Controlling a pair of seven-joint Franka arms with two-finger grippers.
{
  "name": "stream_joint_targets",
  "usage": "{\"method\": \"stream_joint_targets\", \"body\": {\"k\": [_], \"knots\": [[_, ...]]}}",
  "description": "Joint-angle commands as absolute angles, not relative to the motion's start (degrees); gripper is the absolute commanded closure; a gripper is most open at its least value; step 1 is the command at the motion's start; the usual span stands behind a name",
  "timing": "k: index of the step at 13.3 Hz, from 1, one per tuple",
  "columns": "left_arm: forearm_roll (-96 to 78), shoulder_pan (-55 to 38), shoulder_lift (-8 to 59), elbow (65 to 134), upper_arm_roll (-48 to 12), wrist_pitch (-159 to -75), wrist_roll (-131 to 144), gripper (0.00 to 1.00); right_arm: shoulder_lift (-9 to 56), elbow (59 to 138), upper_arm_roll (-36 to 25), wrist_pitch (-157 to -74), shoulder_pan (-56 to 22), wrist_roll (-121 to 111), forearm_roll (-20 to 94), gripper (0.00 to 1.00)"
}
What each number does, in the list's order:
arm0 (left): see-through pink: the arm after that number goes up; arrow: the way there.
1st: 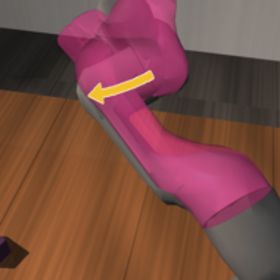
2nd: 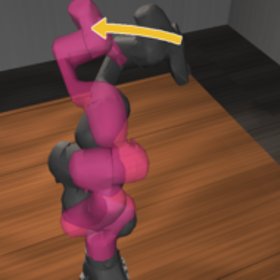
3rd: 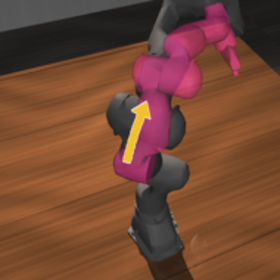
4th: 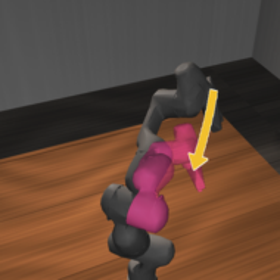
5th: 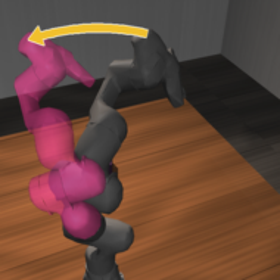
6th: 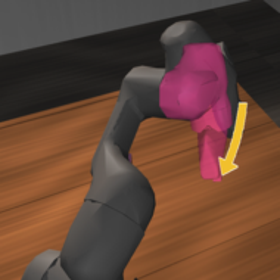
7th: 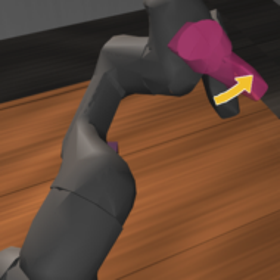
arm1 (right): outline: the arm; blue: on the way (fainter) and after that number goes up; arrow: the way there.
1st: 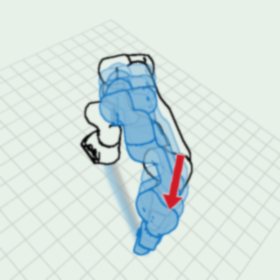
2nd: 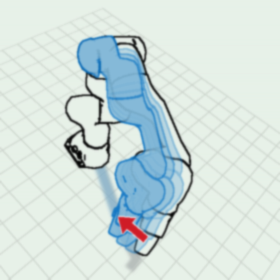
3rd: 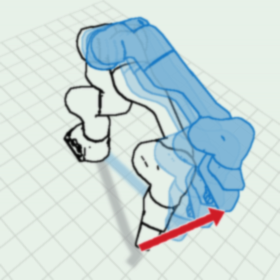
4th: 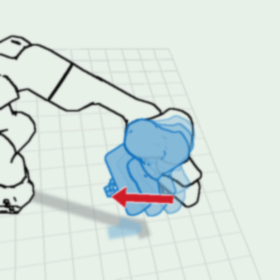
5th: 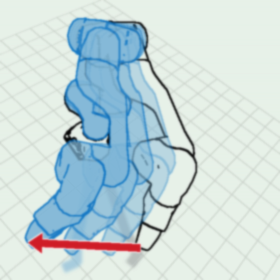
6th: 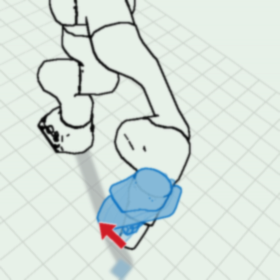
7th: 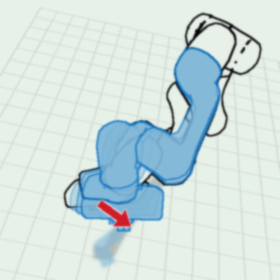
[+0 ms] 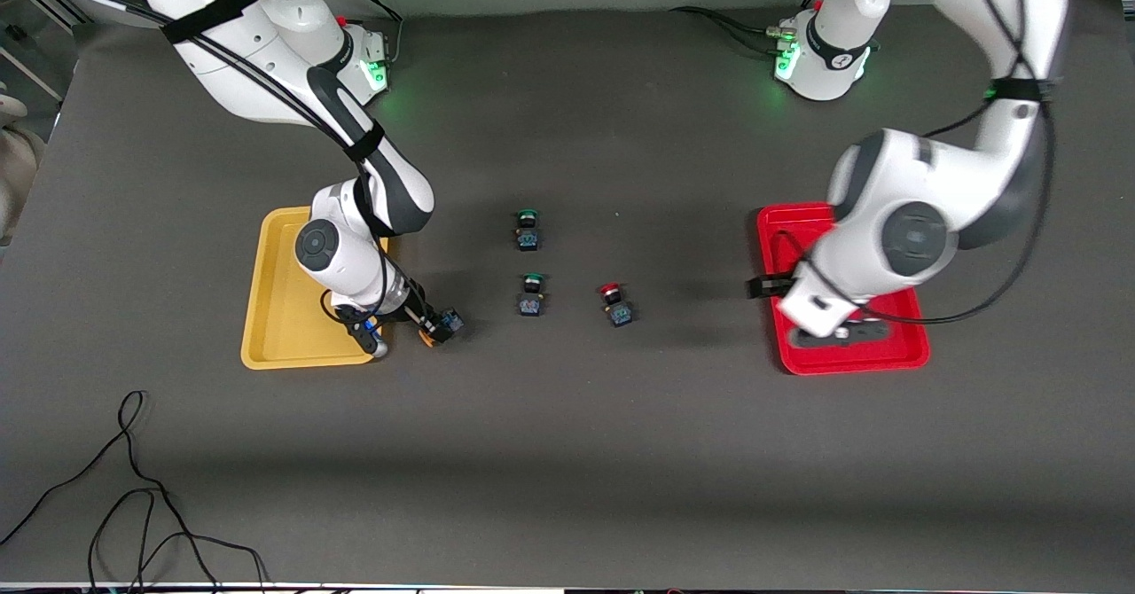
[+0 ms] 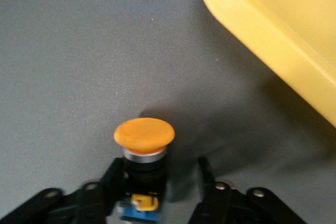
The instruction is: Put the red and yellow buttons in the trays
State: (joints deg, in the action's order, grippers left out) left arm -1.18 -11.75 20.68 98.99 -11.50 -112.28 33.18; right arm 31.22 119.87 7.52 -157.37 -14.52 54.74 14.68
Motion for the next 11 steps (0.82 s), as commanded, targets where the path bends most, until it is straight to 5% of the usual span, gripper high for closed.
{"method": "stream_joint_targets", "body": {"k": [1, 5, 7, 11], "knots": [[-0.71, -19.05, 29.24, 87.04, -10.81, -111.79, 46.72, 0.00, 30.68, 118.92, 7.56, -157.24, -14.68, 56.60, 13.36, 0.83], [6.57, -25.39, 36.37, 86.31, -10.55, -121.80, 61.14, 0.00, 19.63, 118.74, 5.11, -140.76, -11.96, 51.80, 13.36, 0.85], [9.39, -28.11, 41.63, 86.31, -10.37, -126.27, 66.85, 0.00, 15.05, 118.74, -1.37, -131.09, -11.86, 41.45, 13.36, 0.85], [13.10, -30.41, 46.58, 86.31, -10.20, -131.92, 72.77, 0.00, 15.90, 119.27, -9.48, -129.02, -11.87, 25.51, 14.15, 0.85]]}}
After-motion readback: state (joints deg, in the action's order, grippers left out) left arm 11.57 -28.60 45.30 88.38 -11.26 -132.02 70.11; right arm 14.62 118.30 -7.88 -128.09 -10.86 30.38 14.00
